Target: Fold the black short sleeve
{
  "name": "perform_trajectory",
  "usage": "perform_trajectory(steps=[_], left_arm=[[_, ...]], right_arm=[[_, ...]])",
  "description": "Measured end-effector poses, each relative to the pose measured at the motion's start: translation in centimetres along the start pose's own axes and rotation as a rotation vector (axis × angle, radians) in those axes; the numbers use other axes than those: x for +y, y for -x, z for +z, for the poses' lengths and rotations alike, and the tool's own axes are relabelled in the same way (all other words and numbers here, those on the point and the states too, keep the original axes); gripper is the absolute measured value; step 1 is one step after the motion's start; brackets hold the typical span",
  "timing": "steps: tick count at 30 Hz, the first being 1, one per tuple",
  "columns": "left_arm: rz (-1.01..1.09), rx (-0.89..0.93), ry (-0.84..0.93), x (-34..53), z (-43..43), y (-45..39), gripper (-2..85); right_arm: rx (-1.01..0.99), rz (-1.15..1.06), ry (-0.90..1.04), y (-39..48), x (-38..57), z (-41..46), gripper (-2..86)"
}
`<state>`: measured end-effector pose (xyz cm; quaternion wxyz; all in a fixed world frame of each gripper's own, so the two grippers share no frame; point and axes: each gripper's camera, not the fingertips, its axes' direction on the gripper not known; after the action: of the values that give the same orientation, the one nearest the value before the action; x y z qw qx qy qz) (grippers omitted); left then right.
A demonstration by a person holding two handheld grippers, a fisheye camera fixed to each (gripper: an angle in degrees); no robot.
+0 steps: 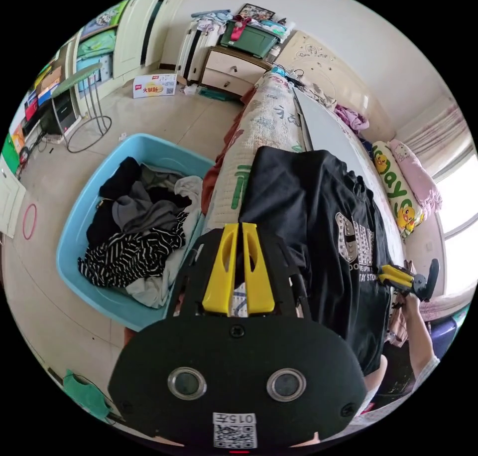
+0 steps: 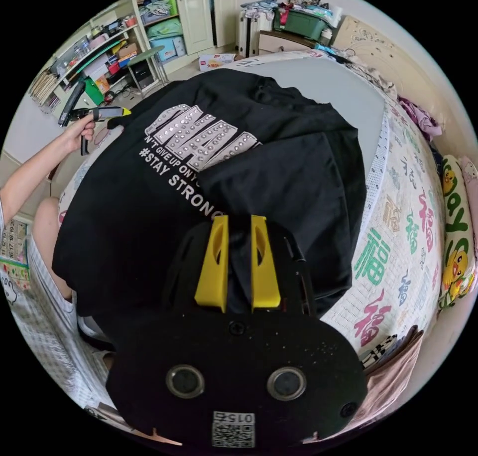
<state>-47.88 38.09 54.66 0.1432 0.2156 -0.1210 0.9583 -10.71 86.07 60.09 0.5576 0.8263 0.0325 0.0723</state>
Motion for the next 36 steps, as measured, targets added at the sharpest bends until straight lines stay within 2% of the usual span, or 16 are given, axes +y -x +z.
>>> perform_trajectory(steps=[4,7,9,11,14,16,18,21,24,29,36], left_arm=[[0.043,-0.060,-0.056,-1.8,-1.6,-0.8,-0.5],[0.043,-0.078,-0.089,-3.7,-2.9,-0.8,-0.7],[0.063,-0.112,-0.079,-4.9,-2.8,-1.3,-0.6],[0.097,-0.162,-0.062,-5.1,-2.0,-2.1,-0.5],[0.128,-0.184,-0.085,-3.8,-1.4,-3.2,-0.3],[0.136,-0.161,-0.127,-2.2,-2.5,-3.5,0.1],[0.143,-0.081,-0.154,0.8,-5.1,-3.7,0.8],[0.154,0.040,-0.131,5.9,-9.2,-3.9,2.4],[0.156,0.162,-0.055,12.1,-12.6,-4.0,4.5],[0.115,0.251,0.023,22.7,-15.7,-4.4,5.5],[0.055,0.293,0.150,31.1,-14.1,-5.3,7.8]], right_arm=[[-0.006,0.095,-0.051,-4.2,0.1,-2.8,1.7],[0.071,0.290,-0.146,-11.7,1.5,-7.9,1.4],[0.205,0.531,-0.222,-19.0,4.1,-12.4,1.9],[0.341,0.719,-0.204,-24.1,6.6,-14.5,2.6],[0.326,1.010,-0.180,-28.8,11.8,-16.2,4.1],[0.197,0.993,-0.308,-28.4,14.6,-17.1,4.8],[0.006,0.877,-0.366,-26.0,17.6,-17.3,5.9],[-0.139,0.688,-0.311,-19.2,22.0,-17.1,6.9],[-0.232,0.598,-0.277,-11.6,28.0,-17.7,8.0],[-0.323,0.658,-0.315,-2.8,37.0,-19.7,9.0],[-0.293,0.638,-0.127,3.0,39.6,-19.6,12.7]])
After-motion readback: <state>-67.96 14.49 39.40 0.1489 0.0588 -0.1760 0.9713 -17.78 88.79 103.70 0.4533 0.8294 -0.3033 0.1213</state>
